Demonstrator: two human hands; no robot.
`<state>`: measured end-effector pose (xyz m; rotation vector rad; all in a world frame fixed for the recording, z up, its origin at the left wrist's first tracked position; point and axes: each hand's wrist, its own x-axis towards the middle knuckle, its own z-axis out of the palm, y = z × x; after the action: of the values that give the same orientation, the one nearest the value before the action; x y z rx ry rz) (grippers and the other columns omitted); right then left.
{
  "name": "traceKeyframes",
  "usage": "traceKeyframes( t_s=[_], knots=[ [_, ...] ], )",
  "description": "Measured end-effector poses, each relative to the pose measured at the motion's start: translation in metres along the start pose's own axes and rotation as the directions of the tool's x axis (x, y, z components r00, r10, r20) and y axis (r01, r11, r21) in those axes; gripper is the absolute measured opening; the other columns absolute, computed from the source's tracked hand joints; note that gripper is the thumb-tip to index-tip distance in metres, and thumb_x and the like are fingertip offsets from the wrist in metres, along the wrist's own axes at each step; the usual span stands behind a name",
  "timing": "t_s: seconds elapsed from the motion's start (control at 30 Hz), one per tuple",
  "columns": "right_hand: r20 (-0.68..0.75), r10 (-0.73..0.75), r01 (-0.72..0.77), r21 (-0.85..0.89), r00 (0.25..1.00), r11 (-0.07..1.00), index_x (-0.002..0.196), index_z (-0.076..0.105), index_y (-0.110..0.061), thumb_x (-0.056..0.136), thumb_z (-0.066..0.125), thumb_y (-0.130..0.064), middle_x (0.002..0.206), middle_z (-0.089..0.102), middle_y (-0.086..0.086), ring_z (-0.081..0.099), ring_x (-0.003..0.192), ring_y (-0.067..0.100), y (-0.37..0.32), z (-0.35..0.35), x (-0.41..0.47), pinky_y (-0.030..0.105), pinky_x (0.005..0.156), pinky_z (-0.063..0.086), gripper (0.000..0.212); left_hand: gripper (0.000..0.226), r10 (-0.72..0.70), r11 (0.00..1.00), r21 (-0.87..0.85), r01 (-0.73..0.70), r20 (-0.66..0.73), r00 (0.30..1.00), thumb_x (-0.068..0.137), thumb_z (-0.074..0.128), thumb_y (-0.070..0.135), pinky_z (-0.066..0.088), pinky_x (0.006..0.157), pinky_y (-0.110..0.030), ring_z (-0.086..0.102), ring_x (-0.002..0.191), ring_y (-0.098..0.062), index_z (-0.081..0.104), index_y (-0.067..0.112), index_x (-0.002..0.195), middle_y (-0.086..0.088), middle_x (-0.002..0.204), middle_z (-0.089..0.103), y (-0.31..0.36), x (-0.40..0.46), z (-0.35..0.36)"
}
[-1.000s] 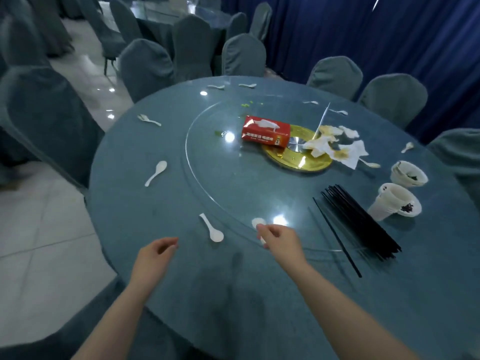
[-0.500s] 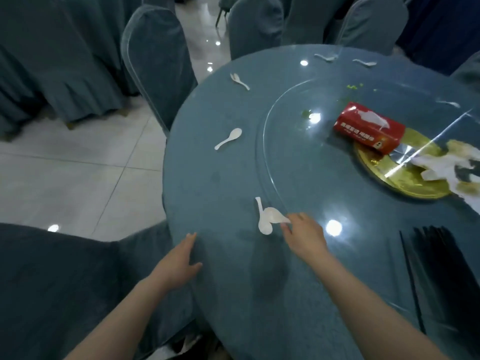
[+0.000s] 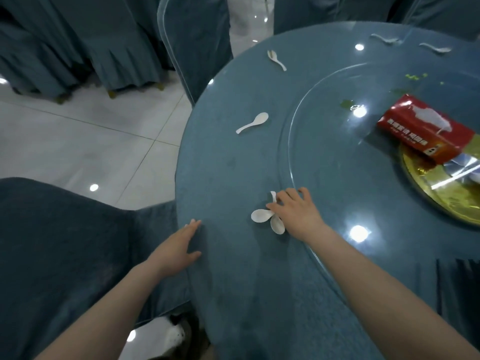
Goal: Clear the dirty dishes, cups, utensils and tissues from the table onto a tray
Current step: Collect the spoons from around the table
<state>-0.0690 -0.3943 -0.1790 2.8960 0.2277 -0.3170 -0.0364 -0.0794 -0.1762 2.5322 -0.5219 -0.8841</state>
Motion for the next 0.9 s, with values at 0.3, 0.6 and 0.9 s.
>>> traceKeyframes(
  t_s=[0.3, 0.6, 0.9],
  knots=[
    [-0.058, 0.001, -0.001, -0.006, 0.998, 1.0, 0.093, 0.058, -0.021, 0.078, 0.059, -0.009, 0.097, 0.055, -0.003, 0.052, 0.098, 0.021, 0.001, 0.005, 0.004, 0.036, 0.087, 0.031, 0.02, 0.082, -0.031, 0.999, -0.005, 0.031, 0.029, 0.999, 0.09, 0.062, 0.028, 0.021, 0.116, -0.028, 0.017, 0.145, -0.01, 0.011, 0.024, 0.153, 0.005, 0.16, 0.01, 0.004, 0.0, -0.003],
    [0.182, 0.224, -0.281, 0.769, 0.957, 0.575, 0.093, 0.062, -0.018, 0.09, 0.061, -0.031, 0.09, 0.065, 0.001, 0.059, 0.085, 0.022, -0.053, -0.04, 0.025, 0.03, 0.07, 0.042, 0.014, 0.055, -0.093, 0.961, -0.268, 0.063, -0.103, 0.99, 0.089, 0.065, 0.022, 0.038, 0.101, -0.021, 0.054, 0.121, -0.011, 0.045, 0.017, 0.141, -0.003, 0.135, 0.056, 0.011, -0.016, -0.031],
    [0.109, 0.021, -0.106, 0.866, 0.994, 0.489, 0.064, 0.056, -0.032, 0.08, 0.074, -0.029, 0.06, 0.055, -0.016, 0.046, 0.053, -0.004, -0.145, -0.14, 0.042, 0.013, 0.049, 0.034, 0.023, 0.015, -0.145, 0.791, -0.586, -0.177, -0.46, 0.876, 0.086, 0.068, 0.021, 0.053, 0.08, -0.022, 0.068, 0.082, -0.003, 0.07, 0.029, 0.098, 0.01, 0.088, 0.073, 0.008, -0.068, -0.103]
  ],
)
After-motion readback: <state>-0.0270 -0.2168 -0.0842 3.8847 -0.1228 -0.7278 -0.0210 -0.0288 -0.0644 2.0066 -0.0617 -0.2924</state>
